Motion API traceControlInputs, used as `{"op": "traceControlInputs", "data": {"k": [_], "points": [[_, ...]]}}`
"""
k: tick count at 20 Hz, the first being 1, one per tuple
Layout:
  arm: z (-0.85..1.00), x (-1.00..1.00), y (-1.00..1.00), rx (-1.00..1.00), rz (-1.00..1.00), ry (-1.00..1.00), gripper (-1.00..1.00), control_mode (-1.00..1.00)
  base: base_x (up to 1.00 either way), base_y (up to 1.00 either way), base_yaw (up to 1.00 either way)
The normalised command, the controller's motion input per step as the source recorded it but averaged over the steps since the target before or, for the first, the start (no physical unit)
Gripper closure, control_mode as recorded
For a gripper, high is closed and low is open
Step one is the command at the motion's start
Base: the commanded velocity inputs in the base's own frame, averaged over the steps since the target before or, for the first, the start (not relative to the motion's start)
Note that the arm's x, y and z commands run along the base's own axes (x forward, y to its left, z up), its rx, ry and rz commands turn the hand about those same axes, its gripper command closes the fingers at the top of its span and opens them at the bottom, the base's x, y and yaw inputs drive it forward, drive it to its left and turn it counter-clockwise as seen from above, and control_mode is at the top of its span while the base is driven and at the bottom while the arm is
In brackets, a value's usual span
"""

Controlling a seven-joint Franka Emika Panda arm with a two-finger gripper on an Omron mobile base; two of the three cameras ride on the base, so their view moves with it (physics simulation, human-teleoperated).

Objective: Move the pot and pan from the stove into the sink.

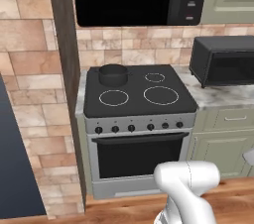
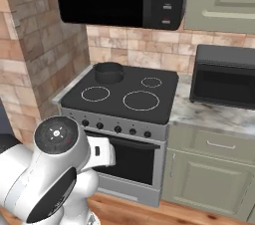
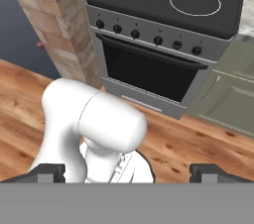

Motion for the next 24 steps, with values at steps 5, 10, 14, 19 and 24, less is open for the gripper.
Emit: {"op": "traceControlInputs", "data": {"k": [5,10,14,19,24], "points": [[0.0,0.0,0.0,0.0,0.0,0.0,-1.0,1.0,0.42,0.0,0.0],[0.0,0.0,0.0,0.0,0.0,0.0,-1.0,1.0,0.51,0.0,0.0],[0.0,0.0,0.0,0.0,0.0,0.0,-1.0,1.0,0.56,0.0,0.0],[0.0,0.0,0.0,0.0,0.0,0.0,-1.0,1.0,0.6,0.0,0.0],[0.0,0.0,0.0,0.0,0.0,0.0,-1.0,1.0,0.57,0.0,0.0]]}}
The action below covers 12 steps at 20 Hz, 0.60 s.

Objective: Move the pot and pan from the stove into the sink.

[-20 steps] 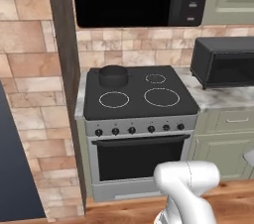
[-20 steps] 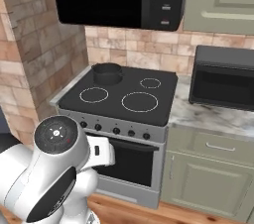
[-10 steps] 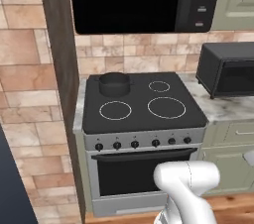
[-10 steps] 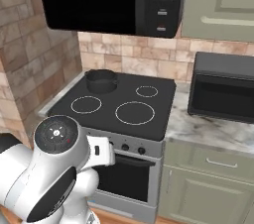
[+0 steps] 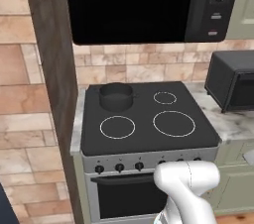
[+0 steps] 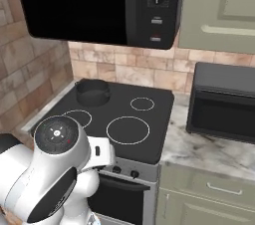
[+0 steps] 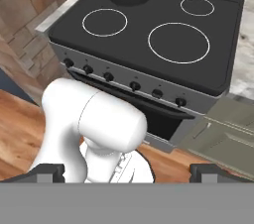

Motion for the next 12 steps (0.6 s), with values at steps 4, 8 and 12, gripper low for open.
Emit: {"op": "traceControlInputs", "data": {"k": [4,8,12], "points": [[0.0,0.0,0.0,0.0,0.0,0.0,-1.0,1.0,0.54,0.03,0.0],[0.0,0.0,0.0,0.0,0.0,0.0,-1.0,1.0,0.54,0.05,0.0],[0.0,0.0,0.0,0.0,0.0,0.0,-1.0,1.0,0.51,0.07,0.0]]}}
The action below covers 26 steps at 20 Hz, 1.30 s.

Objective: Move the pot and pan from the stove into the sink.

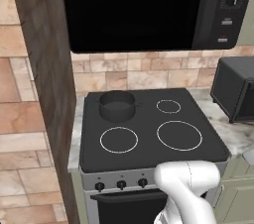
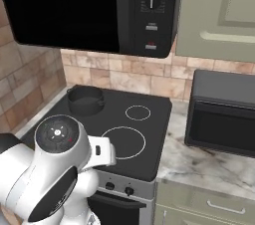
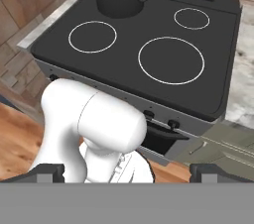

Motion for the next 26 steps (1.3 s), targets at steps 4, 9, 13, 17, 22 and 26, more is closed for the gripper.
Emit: {"op": "traceControlInputs", "data": {"k": [4,9,13,17,22,26], "points": [[0.0,0.0,0.0,0.0,0.0,0.0,-1.0,1.0,0.28,0.12,0.0],[0.0,0.01,0.02,0.0,0.0,-0.01,-1.0,-1.0,0.0,0.01,0.01],[0.09,0.2,0.27,0.02,-0.02,-0.05,-1.0,-1.0,0.0,0.0,0.0],[0.12,0.33,0.38,0.03,-0.06,-0.04,-1.0,-1.0,0.0,0.0,0.0],[0.14,0.35,0.37,0.04,-0.09,0.0,-1.0,-1.0,0.0,0.0,0.0],[0.08,0.26,0.34,0.06,-0.07,0.0,-1.0,-1.0,0.0,0.0,0.0]]}}
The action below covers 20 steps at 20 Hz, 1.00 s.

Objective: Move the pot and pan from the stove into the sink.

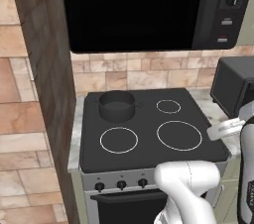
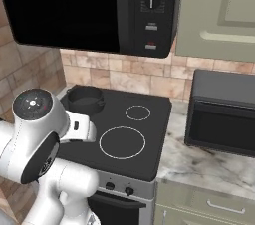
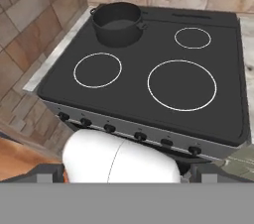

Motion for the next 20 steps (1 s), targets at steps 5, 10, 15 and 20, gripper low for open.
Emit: {"op": "traceControlInputs", "data": {"k": [5,10,15,20], "points": [[0.0,0.05,0.12,0.07,0.0,0.0,-1.0,-1.0,0.0,0.0,0.0],[0.0,0.0,0.04,0.07,-0.02,0.0,-1.0,-1.0,0.0,0.0,0.0],[0.01,-0.01,0.0,0.21,-0.1,-0.03,-1.0,-1.0,0.0,0.0,0.0],[0.01,0.0,0.01,0.19,-0.14,-0.04,-1.0,-1.0,0.0,0.0,0.0]]}}
